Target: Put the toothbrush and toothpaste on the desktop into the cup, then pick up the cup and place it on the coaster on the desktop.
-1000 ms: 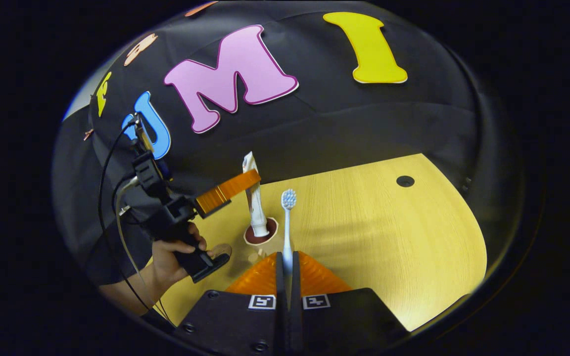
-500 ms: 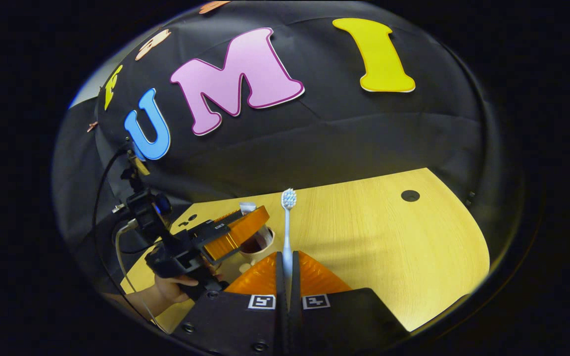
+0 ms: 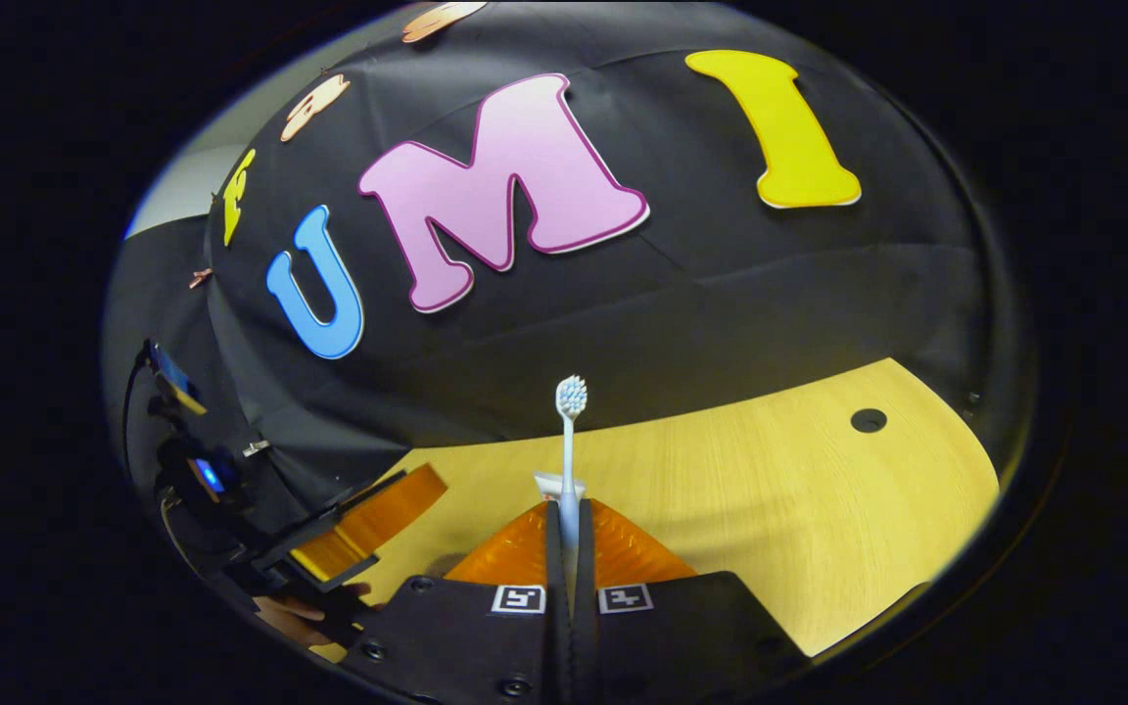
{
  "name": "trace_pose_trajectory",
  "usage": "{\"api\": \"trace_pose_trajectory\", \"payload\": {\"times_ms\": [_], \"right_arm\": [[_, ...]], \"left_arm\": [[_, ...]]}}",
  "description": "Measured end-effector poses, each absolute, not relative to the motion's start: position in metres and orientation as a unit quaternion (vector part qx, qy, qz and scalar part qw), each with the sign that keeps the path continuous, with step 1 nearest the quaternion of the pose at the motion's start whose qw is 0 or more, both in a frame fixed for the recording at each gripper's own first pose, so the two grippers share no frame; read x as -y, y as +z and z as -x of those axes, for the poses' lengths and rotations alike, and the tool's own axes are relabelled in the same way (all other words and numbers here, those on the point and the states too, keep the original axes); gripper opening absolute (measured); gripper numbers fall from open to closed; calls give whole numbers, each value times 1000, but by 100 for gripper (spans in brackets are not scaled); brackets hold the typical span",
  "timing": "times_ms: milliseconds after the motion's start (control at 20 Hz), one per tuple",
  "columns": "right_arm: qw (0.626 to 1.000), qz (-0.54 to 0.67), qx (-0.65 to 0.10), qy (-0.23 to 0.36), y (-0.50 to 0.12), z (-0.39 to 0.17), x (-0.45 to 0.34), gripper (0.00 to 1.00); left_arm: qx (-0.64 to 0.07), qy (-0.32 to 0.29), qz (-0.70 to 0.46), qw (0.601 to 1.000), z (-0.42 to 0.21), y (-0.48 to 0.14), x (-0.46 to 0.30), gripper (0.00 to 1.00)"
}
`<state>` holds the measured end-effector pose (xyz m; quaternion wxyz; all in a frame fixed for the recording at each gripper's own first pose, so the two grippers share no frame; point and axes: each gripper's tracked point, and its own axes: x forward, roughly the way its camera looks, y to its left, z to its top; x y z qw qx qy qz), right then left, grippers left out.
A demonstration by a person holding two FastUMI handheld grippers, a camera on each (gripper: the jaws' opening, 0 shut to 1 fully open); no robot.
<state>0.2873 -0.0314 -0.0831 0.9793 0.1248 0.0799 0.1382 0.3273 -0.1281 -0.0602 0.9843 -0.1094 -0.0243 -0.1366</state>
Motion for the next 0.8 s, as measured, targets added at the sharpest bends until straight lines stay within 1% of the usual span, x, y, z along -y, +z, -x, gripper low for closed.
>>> {"api": "trace_pose_trajectory", "payload": {"times_ms": [200,400,550,800], "right_arm": [[981,-119,-33,150,-66,-307,11,5],[985,-96,6,146,-64,-322,2,5],[986,-68,34,150,-67,-332,-11,5],[985,3,88,145,-70,-335,-25,5]], "left_arm": [[9,-111,157,981,-300,-76,87,97],[1,-86,191,978,-283,-90,54,98],[0,-73,194,978,-271,-95,40,98],[2,-79,199,977,-263,-92,40,97]]}}
